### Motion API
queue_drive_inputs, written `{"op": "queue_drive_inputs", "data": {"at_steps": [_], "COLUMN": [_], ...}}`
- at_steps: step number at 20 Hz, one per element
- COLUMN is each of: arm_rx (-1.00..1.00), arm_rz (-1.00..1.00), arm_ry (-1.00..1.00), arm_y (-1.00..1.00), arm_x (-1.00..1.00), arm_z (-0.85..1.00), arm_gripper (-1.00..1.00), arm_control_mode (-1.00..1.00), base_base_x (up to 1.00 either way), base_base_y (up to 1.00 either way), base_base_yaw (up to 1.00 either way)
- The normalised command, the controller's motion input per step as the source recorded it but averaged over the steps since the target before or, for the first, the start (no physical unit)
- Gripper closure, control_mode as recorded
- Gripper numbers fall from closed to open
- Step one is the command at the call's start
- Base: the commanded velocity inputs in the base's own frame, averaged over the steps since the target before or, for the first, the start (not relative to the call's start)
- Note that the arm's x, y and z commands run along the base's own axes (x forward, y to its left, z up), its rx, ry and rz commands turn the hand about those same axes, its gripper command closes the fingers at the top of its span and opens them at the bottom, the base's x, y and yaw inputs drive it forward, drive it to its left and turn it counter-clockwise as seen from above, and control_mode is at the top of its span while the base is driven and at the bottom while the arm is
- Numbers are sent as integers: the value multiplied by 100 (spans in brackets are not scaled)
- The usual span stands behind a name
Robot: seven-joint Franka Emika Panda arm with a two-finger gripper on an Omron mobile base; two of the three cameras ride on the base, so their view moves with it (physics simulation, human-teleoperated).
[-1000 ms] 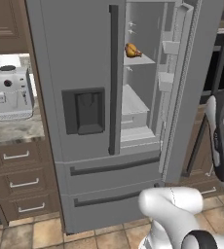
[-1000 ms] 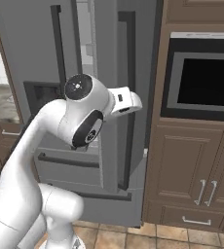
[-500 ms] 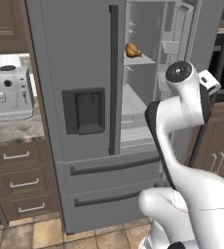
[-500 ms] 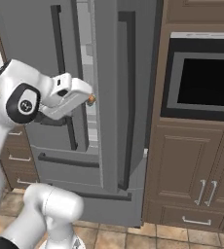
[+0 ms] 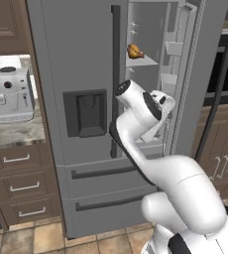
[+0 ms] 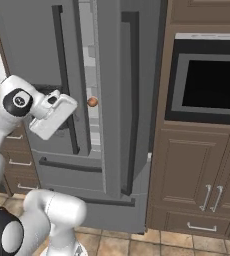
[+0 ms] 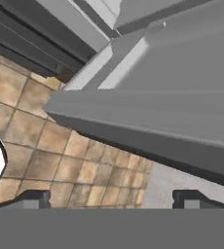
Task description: Gather the broccoli and onion from the fridge and place them on a tray on the dining counter. Then gather the chicken drumsticks from the fridge and place them on the other tray.
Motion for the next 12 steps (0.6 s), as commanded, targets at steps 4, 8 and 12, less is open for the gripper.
{"op": "queue_drive_inputs", "data": {"at_steps": [4, 8, 12], "arm_rx": [-34, -28, -2], "arm_rz": [13, 4, 23], "arm_ry": [59, 71, 36], "arm_y": [16, -42, -87], "arm_x": [55, 88, 81], "arm_z": [-94, -68, -3], "arm_gripper": [-100, -100, -100], "arm_control_mode": [-100, -100, -100], "base_base_x": [0, 0, 0], "base_base_y": [0, 0, 0], "base_base_yaw": [0, 0, 0]}}
